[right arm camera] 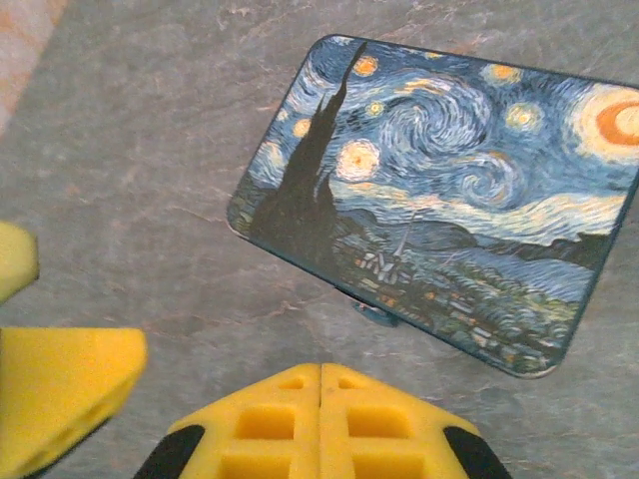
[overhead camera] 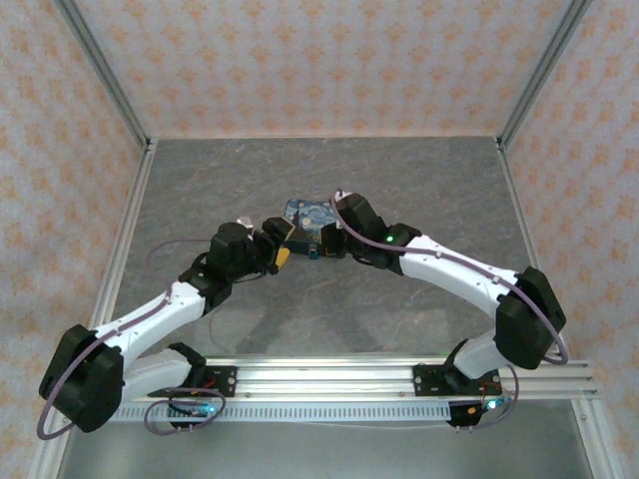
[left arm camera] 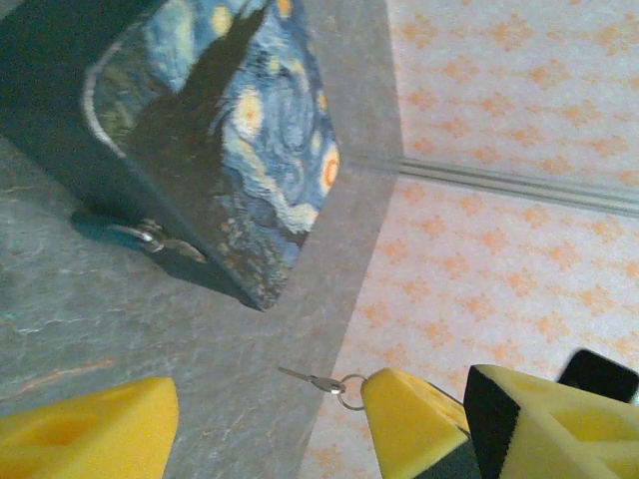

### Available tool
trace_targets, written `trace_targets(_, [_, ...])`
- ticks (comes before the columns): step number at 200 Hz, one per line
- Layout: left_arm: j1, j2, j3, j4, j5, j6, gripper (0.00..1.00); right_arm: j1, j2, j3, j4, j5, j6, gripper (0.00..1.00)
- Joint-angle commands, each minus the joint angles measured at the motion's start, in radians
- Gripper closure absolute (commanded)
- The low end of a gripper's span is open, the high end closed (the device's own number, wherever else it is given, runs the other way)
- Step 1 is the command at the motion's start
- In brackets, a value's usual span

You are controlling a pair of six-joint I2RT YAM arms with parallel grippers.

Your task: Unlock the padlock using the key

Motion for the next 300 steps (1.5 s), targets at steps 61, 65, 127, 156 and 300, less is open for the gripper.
trace_targets(61, [-0.069,-0.151,0.11,0.182,0.068,0.866,0.13,-0.159,-0.129,0.154,-0.065,-0.282,0.217,1.0])
trace_targets(65, [-0.081,-0.152,0.124,0.162,0.078,0.929,0.13,-0.162,-0.128,0.173,-0.091,-0.283,0.202,1.0])
trace_targets(127, [-0.212,-0.087,0.197,0.088,0.189,1.528,0.14,-0.167,-0.149,0.344,-0.304,-0.377,0.088,1.0])
trace_targets(156, [-0.229,-0.075,0.192,0.118,0.157,1.622,0.14,-0.169,-0.178,0.362,-0.343,-0.414,0.068,1.0])
trace_targets(300, [-0.244,-0.04,0.206,0.14,0.109,1.734,0.51,-0.168,-0.222,0.298,-0.295,-0.569,0.101,1.0])
